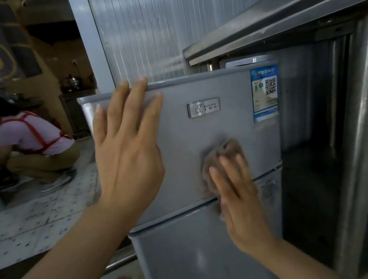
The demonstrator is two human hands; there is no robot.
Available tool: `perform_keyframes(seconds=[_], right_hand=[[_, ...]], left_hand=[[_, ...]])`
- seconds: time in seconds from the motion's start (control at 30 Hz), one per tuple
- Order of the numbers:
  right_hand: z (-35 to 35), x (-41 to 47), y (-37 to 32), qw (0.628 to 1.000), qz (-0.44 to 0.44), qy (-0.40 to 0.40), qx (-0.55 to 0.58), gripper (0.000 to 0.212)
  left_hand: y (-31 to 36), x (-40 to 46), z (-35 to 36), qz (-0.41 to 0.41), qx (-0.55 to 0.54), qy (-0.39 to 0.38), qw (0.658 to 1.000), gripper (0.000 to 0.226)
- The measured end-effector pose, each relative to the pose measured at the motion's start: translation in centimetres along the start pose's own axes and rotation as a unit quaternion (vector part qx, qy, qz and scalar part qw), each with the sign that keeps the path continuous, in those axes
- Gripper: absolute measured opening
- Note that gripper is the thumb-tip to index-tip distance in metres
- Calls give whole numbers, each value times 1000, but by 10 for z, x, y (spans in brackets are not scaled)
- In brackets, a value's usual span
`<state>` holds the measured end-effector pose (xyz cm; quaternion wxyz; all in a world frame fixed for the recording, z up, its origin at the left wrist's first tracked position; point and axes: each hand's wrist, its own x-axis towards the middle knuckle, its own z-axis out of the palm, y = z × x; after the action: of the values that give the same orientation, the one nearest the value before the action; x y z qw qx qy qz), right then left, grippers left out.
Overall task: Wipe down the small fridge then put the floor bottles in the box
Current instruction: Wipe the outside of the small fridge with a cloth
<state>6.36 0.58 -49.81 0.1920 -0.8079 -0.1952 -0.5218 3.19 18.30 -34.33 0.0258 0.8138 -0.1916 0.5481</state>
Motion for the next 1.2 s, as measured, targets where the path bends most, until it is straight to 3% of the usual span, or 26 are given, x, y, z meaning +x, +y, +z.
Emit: perform_keyframes(seconds=[0.07, 0.13, 0.23, 0.33, 0.4, 0.6, 0.7, 0.9, 1.0, 1.07, 1.13, 1.2], right_hand=[[0, -23, 3, 995, -70, -52, -41, 104], [-8, -8, 12, 992, -102, -45, -52, 81], [-26, 51, 18, 999, -6, 36, -32, 55], [-26, 87, 15, 990, 76, 120, 19, 53], [-13, 73, 1, 988, 73, 129, 29, 56], [13, -27, -21, 991, -116, -61, -35, 67], [-2, 5, -15, 985, -141, -50, -85, 65], [2, 64, -42, 996, -1, 90, 26, 48], [28, 3, -67, 998, -51, 14, 25, 51], [35, -28, -75, 994, -103, -40, -13, 64], [32, -22, -77, 991, -115, -61, -26, 75], [22, 6, -87, 989, -132, -69, -13, 69]], left_hand=[[-5, -26, 1, 15, 12, -31, 999, 65], [-11, -51, 1, 23, 30, -51, 998, 67], [-23, -69, -2, 18, 53, -60, 997, 65], [-31, -74, -4, 21, 52, -54, 997, 61], [-32, -76, -3, 22, 42, -53, 997, 59], [-28, -88, -3, 1, 35, -76, 997, 59], [-33, -102, -7, -22, 23, -99, 995, 66], [-37, -109, -12, -41, -106, -129, 985, 77], [-37, -115, -17, -66, -188, -113, 973, 76], [-38, -122, -20, -74, -208, -110, 969, 76], [-42, -126, -24, -93, -213, -109, 966, 76], [-47, -130, -26, -126, -219, -109, 961, 75]])
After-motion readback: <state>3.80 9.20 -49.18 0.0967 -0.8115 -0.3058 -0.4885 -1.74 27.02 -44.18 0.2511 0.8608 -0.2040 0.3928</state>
